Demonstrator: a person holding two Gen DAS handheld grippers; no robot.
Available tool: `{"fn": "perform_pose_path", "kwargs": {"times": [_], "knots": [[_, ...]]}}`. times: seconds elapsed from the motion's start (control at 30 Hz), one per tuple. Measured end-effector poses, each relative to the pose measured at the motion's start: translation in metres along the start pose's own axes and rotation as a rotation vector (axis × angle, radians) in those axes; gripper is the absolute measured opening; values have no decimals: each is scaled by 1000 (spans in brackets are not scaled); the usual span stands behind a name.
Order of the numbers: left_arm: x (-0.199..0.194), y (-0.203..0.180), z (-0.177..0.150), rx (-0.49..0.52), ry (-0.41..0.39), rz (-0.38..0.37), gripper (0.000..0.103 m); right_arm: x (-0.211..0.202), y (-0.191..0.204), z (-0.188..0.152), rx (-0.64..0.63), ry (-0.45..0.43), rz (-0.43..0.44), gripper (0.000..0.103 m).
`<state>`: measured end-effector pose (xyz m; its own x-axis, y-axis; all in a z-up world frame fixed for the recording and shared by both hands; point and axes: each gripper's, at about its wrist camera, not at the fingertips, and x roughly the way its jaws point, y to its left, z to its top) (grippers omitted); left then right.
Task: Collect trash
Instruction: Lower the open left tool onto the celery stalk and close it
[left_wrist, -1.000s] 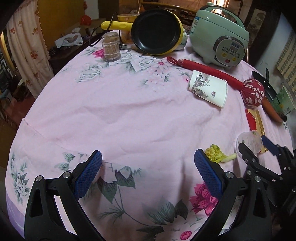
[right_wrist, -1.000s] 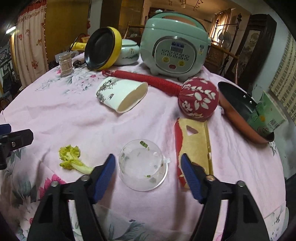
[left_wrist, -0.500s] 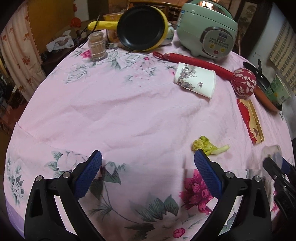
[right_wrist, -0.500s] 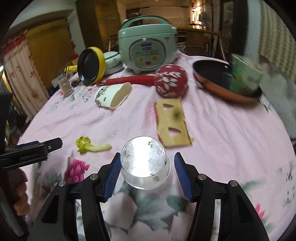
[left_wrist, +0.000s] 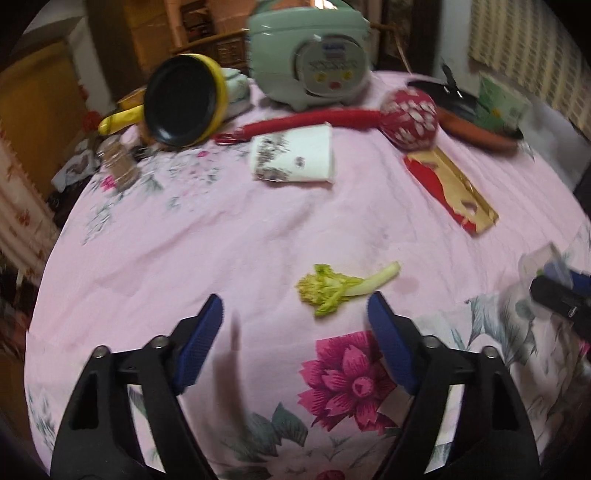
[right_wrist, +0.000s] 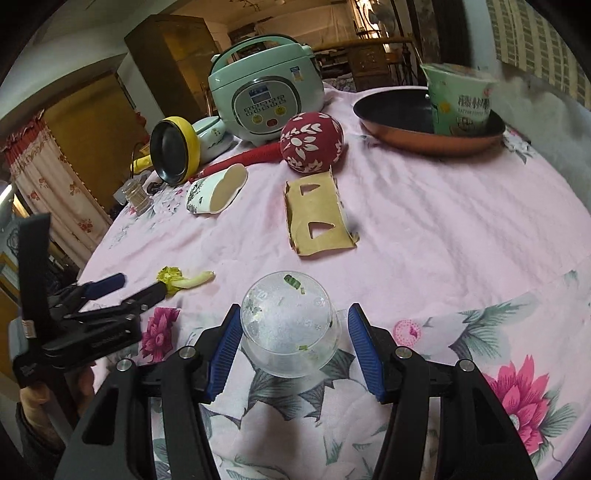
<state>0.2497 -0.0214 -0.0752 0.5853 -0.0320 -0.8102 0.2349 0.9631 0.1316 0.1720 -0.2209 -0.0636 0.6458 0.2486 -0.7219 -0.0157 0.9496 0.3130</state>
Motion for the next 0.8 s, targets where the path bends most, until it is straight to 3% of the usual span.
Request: {"fn": "perform_pose_path", "kwargs": {"times": [0.07, 0.13, 0.47, 0.63, 0.8], "knots": [[10, -9, 3, 102, 27, 38, 69, -3, -2, 1, 9, -1, 10, 58], [14, -10, 7, 151, 36, 26, 69, -7, -2, 1, 11, -7, 21, 58], [24, 8, 21, 159, 34, -154, 67, -8, -3, 3, 35, 10, 67, 58], [19, -5, 20, 218, 28, -240, 67, -4, -2, 2, 40, 29, 80, 58], [21, -21, 20, 303, 37, -243, 67, -6, -2, 2, 41, 29, 89, 58]]}}
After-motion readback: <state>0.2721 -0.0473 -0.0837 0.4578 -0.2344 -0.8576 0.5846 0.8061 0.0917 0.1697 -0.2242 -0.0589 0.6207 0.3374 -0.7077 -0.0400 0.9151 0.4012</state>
